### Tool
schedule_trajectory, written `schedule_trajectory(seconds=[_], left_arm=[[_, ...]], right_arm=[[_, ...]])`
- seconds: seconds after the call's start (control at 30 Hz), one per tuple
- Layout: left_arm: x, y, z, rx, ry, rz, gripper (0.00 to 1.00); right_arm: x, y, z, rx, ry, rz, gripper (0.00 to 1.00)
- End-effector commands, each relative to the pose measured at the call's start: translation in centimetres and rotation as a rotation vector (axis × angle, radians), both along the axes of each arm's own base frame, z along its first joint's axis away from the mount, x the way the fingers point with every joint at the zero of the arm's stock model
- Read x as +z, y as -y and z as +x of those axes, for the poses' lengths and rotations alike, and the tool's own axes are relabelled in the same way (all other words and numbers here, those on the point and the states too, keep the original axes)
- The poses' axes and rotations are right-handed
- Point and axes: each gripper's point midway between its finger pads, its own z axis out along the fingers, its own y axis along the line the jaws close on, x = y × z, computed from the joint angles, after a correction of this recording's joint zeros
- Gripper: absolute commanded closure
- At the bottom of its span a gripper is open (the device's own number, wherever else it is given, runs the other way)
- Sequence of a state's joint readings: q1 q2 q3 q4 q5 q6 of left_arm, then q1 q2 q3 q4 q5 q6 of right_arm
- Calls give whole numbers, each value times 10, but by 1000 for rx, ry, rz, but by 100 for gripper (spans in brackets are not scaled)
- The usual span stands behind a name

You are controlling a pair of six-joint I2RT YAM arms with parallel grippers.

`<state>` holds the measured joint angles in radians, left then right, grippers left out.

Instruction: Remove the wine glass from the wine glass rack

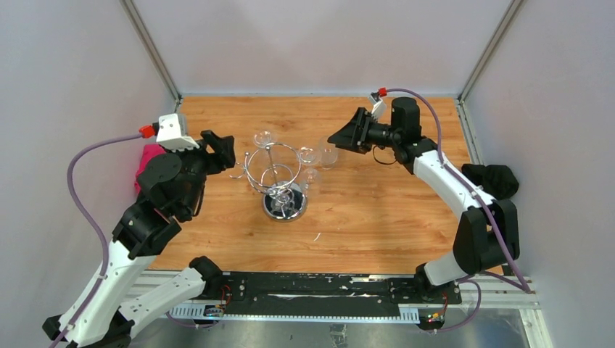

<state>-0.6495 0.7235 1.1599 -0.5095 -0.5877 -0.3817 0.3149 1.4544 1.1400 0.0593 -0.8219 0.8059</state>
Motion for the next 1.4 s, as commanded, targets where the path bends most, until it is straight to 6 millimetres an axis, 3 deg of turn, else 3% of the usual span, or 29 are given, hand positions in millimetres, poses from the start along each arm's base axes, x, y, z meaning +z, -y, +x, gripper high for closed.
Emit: schedule_trajectory(seconds=[0.0, 0.43, 0.63, 1.07, 1.37], left_arm=[[-14, 8, 10, -3, -25, 39, 29], [-21, 11, 13, -12, -30, 41, 27], [-28, 11, 14, -5, -47, 51, 27], [-34, 12, 15, -6, -62, 61, 26], [-36, 11, 14, -4, -62, 63, 26]], right_arm=[[13, -20, -6, 78, 27, 41, 41], [11, -42, -37, 165, 1, 56, 50], [0, -47, -38, 178, -29, 48, 59], [-13, -51, -39, 182, -60, 41, 65], [-20, -54, -33, 177, -79, 43, 74]])
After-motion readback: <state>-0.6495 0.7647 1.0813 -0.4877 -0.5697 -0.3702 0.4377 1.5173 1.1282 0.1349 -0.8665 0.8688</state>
